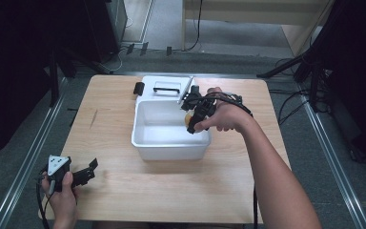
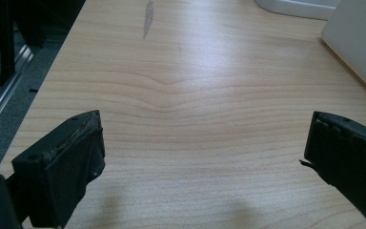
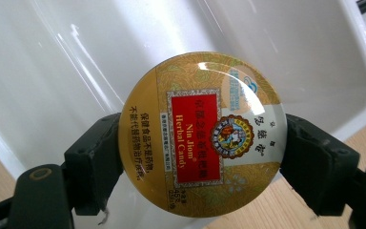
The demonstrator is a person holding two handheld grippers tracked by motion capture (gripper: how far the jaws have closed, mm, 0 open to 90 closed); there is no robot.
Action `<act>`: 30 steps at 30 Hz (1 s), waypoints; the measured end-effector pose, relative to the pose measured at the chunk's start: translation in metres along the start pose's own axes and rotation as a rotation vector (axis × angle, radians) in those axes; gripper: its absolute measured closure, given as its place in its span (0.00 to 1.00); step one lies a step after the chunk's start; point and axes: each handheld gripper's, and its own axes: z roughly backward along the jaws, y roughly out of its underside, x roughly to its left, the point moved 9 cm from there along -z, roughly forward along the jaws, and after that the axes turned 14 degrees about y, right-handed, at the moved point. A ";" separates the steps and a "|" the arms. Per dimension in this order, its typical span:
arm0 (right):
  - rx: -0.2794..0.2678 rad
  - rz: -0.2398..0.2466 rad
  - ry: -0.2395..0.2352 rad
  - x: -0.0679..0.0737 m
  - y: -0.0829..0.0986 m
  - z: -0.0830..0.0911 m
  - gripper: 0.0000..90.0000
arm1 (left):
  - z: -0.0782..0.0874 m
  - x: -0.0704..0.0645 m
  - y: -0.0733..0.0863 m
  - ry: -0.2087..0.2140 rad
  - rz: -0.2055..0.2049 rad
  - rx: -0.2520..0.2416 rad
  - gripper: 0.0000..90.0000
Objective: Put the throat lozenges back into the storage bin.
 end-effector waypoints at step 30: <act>0.116 0.061 0.096 0.005 -0.002 -0.054 0.23 | 0.000 0.000 0.000 0.007 0.006 0.004 0.00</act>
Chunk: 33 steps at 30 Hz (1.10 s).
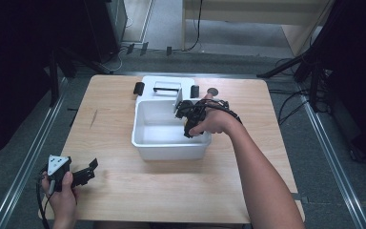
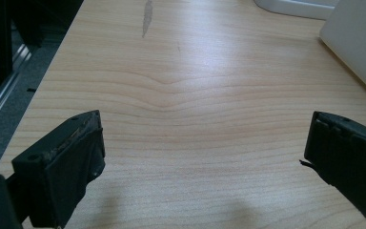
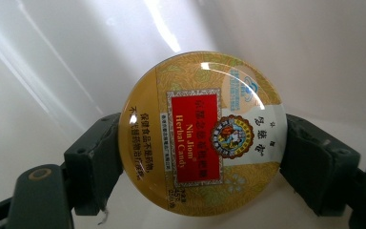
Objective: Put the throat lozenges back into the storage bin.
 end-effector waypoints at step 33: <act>-0.191 -0.242 -0.073 -0.026 0.005 0.071 0.32 | 0.000 0.001 0.000 -0.001 0.005 0.000 0.00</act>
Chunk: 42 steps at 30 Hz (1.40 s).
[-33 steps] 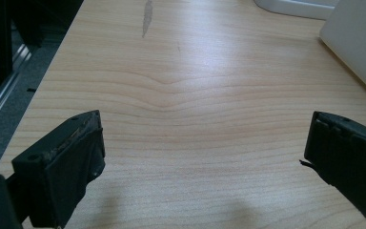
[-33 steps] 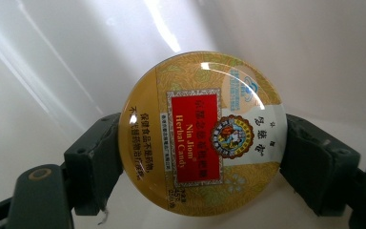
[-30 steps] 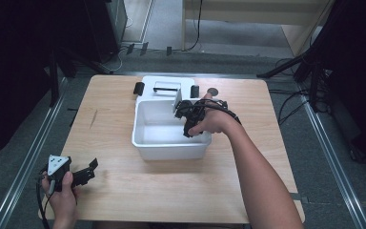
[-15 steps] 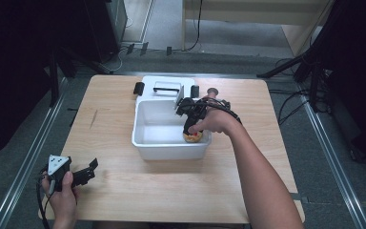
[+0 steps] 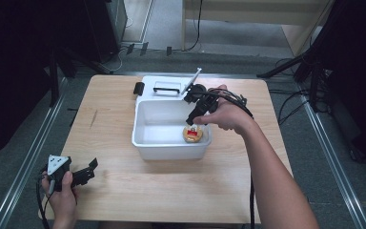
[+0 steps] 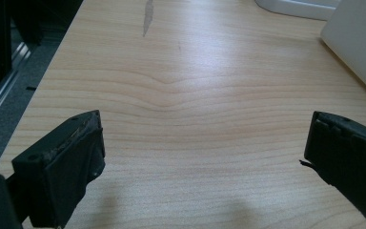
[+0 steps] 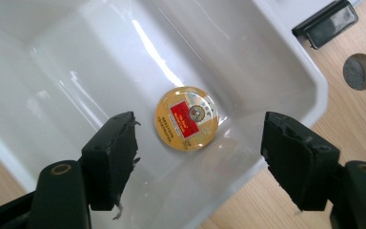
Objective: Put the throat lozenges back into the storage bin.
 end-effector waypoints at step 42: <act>0.136 -0.308 0.062 -0.065 0.184 -0.007 0.15 | 0.000 0.000 0.000 -0.001 0.001 0.003 0.00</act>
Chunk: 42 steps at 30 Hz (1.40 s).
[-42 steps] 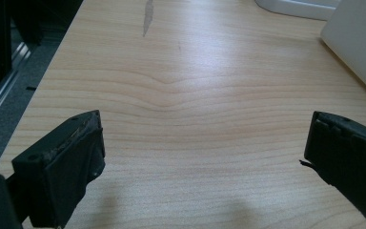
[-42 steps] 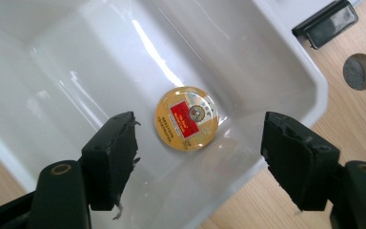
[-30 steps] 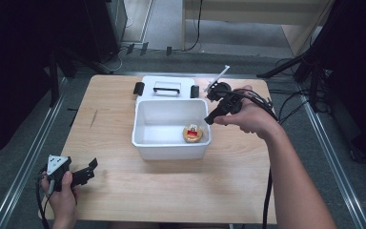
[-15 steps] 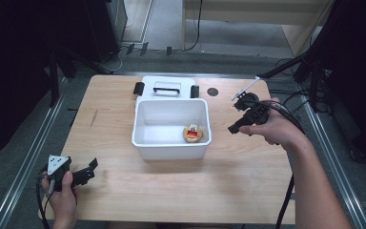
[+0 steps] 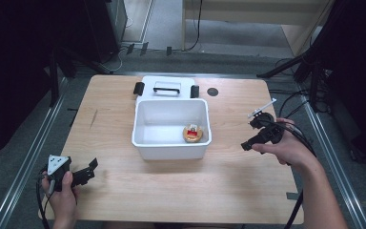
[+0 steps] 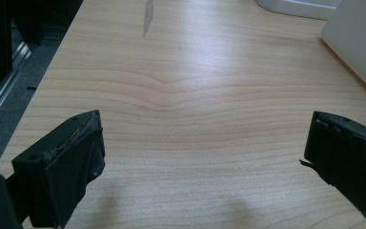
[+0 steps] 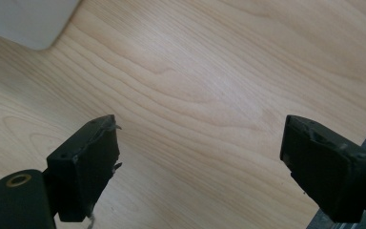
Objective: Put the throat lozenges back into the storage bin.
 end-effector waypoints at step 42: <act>-0.562 -0.570 0.117 -0.024 0.136 -0.055 0.15 | 0.000 -0.001 0.000 -0.008 -0.014 0.004 0.00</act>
